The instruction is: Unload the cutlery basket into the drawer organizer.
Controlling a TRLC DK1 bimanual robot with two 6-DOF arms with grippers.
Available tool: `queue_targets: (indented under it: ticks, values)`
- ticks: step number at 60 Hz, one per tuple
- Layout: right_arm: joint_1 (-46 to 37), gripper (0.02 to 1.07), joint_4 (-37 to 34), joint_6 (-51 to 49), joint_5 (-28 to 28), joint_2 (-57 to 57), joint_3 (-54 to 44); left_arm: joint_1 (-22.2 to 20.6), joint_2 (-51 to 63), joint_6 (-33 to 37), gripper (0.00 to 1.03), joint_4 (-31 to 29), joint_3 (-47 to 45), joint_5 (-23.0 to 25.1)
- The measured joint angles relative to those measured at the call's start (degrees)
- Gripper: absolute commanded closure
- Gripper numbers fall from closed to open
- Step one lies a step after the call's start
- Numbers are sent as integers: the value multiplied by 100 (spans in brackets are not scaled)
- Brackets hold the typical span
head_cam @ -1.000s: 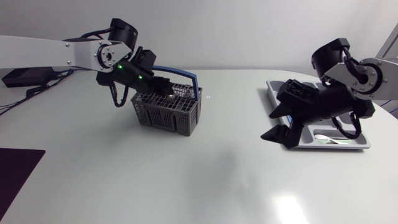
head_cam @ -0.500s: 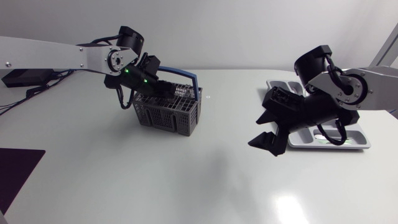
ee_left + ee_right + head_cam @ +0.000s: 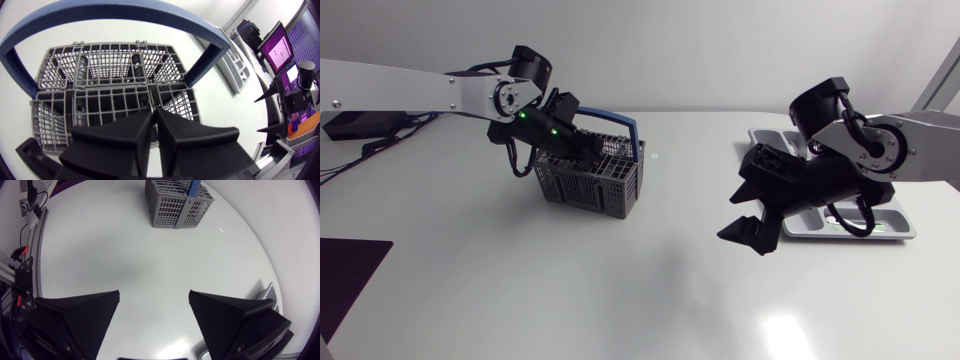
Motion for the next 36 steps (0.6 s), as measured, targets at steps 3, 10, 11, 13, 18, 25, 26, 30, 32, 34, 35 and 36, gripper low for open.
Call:
queue_targets:
  ticks: [3, 10, 11, 13, 18, 25, 26, 30, 32, 34, 35, 36]
  values:
    - [11, 7, 0, 0, 0, 0, -15, 0, 0, 0, 99, -2, 0, 17]
    - [70, 8, 0, 0, 0, 0, -26, 42, 0, -13, 99, -2, 0, 197]
    - [70, 8, 0, 0, 0, 0, -28, 50, 0, -24, 99, -2, 0, 214]
    - [72, 9, 0, 0, -2, 0, -28, 76, 0, -24, 99, -2, 0, 280]
    - [83, 9, 0, 2, 0, 0, -28, 138, 0, -24, 99, -2, 0, 417]
    - [142, 9, 2, 42, 0, 0, -28, 219, -2, -42, 99, -2, 0, 614]
    - [149, 9, 0, 44, 0, 0, -28, 232, -2, -42, 99, -4, 0, 649]
    - [173, 9, 0, 61, 0, 0, -28, 269, -15, -42, 99, -2, 0, 737]
    - [179, 9, 0, 61, 0, 0, -28, 291, -28, -42, 99, -2, 0, 787]
    - [179, 9, 2, 61, 0, 0, -28, 308, -44, -44, 99, -2, -2, 863]
    - [181, 9, 2, 63, 0, 0, -28, 321, -50, -42, 99, 0, -2, 905]
    - [181, 9, 4, 63, 0, 0, -31, 341, -66, -42, 99, -2, -2, 986]
